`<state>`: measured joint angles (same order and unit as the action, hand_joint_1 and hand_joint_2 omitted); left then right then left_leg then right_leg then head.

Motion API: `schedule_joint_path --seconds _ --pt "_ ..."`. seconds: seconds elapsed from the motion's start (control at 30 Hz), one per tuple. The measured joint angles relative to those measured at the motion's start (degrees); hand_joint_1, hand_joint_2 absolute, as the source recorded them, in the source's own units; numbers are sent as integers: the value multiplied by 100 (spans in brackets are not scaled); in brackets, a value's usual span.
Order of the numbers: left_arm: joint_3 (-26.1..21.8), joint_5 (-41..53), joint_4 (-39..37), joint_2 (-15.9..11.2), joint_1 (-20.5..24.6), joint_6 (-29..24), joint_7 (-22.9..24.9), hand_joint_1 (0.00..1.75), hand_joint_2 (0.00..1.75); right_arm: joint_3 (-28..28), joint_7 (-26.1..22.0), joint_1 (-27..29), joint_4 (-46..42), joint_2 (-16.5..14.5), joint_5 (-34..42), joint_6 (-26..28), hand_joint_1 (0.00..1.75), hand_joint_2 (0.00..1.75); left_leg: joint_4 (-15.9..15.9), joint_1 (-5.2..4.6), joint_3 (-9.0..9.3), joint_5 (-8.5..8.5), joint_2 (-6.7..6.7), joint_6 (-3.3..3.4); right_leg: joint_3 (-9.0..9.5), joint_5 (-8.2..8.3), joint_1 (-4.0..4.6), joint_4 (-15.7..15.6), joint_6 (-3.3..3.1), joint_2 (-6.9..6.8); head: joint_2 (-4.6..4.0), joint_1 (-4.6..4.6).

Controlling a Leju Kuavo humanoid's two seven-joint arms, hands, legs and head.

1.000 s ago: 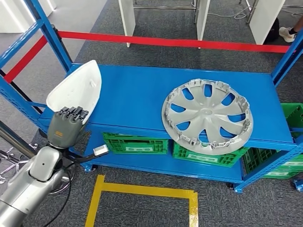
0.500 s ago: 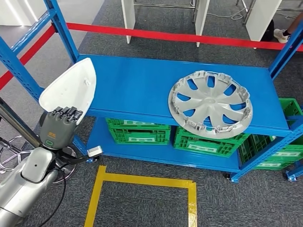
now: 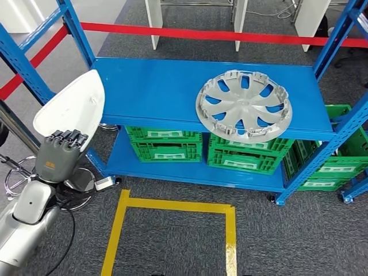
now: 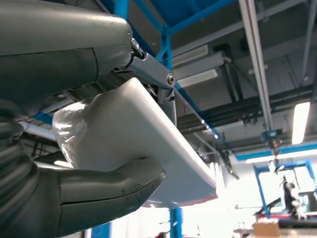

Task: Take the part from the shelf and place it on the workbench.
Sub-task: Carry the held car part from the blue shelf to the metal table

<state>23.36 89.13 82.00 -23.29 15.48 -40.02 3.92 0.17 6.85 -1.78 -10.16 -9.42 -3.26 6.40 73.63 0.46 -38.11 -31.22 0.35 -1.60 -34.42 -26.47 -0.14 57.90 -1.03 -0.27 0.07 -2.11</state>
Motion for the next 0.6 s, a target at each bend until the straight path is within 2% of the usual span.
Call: schedule_joint_path --seconds 0.03,0.07,0.1,0.13,0.17,0.2,0.23,0.27,0.3,0.33,0.37,0.4,0.43,0.47,0.5,0.53,0.57,0.6 --pt "-31 -3 20 -9 -14 0 -2 175 175 -1 -2 -1 0 0 0 0 0 0 -272 11 242 140 -2 4 -84 60 1 10 18 0 0 1" --pt "-60 -10 46 -18 -20 0 -6 175 175 -1 -4 -4 0 -1 0 1 0 0 -683 12 554 188 -7 16 -153 116 6 20 44 1 0 -1" --pt "-86 -21 81 -30 -26 0 -15 175 175 -2 -9 -6 0 -3 0 3 0 0 -1121 6 856 153 -15 38 -202 172 10 26 73 1 0 5" --pt "-121 -32 116 -45 -35 -1 -27 175 175 -2 -15 -9 0 -7 -1 7 0 0 -1472 -9 1081 84 -24 63 -235 234 8 26 103 1 0 5" --pt "-155 -44 146 -63 -49 -1 -40 175 175 -2 -20 -11 0 -11 -1 10 0 0 -1695 -34 1205 19 -30 91 -259 297 -1 18 135 1 0 8" --pt "-193 -57 172 -86 -70 -2 -54 175 175 -2 -24 -9 0 -17 -3 13 0 0 -1780 -57 1220 18 -32 127 -273 359 -17 6 170 2 0 11" --pt "-238 -73 198 -109 -95 -2 -73 175 175 -2 -25 -2 2 -21 -7 14 0 0 -1797 -71 1179 68 -17 168 -295 378 -36 7 203 7 0 6" --pt "-287 -88 231 -130 -123 -2 -95 175 175 -2 -25 7 3 -24 -11 14 0 0 -1811 -80 1128 133 -4 219 -341 292 -50 58 228 11 0 8" --pt "-343 -107 275 -149 -159 -2 -120 175 175 -2 -19 15 5 -26 -15 12 0 0 -1827 -83 1063 206 9 276 -407 88 -56 209 245 15 0 15" --pt "-407 -127 327 -167 -206 -2 -150 175 175 -2 -13 19 8 -26 -17 11 0 0 -1835 -86 985 280 23 320 -490 -207 -59 467 248 18 0 26" --pt "-472 -142 385 -183 -269 -2 -176 175 175 -1 -2 17 8 -26 -17 12 0 0 -1832 -99 900 351 25 352 -576 -521 -56 817 246 17 0 37" --pt "-534 -159 443 -196 -344 -2 -203 175 175 -1 12 14 9 -26 -19 13 0 0 -1825 -114 807 421 32 371 -633 -746 -51 1188 244 18 0 46" --pt "-597 -176 504 -206 -423 -2 -229 175 175 -1 23 12 9 -26 -23 15 0 0 -1814 -130 708 492 38 375 -646 -822 -44 1485 237 18 0 48" --pt "-660 -191 566 -211 -502 -2 -257 175 175 0 37 9 9 -26 -29 17 0 0 -1798 -143 600 561 43 378 -596 -754 -35 1647 225 18 0 46" --pt "-732 -205 626 -212 -575 -2 -288 175 175 0 47 8 9 -26 -38 16 0 0 -1773 -152 489 628 46 375 -456 -591 -20 1618 203 18 0 47" --pt "-808 -218 685 -211 -642 -2 -320 175 175 1 55 4 9 -26 -48 14 0 0 -1744 -157 382 692 45 369 -224 -427 -3 1406 174 19 0 47" --pt "-887 -228 741 -208 -704 -2 -354 175 175 1 59 -3 8 -25 -60 11 0 0 -1709 -160 286 750 42 357 101 -362 23 1027 138 18 1 47" --pt "-965 -238 793 -206 -756 -2 -385 175 175 1 58 -12 8 -23 -75 8 0 0 -1673 -164 209 803 41 340 457 -401 45 559 110 17 1 45"
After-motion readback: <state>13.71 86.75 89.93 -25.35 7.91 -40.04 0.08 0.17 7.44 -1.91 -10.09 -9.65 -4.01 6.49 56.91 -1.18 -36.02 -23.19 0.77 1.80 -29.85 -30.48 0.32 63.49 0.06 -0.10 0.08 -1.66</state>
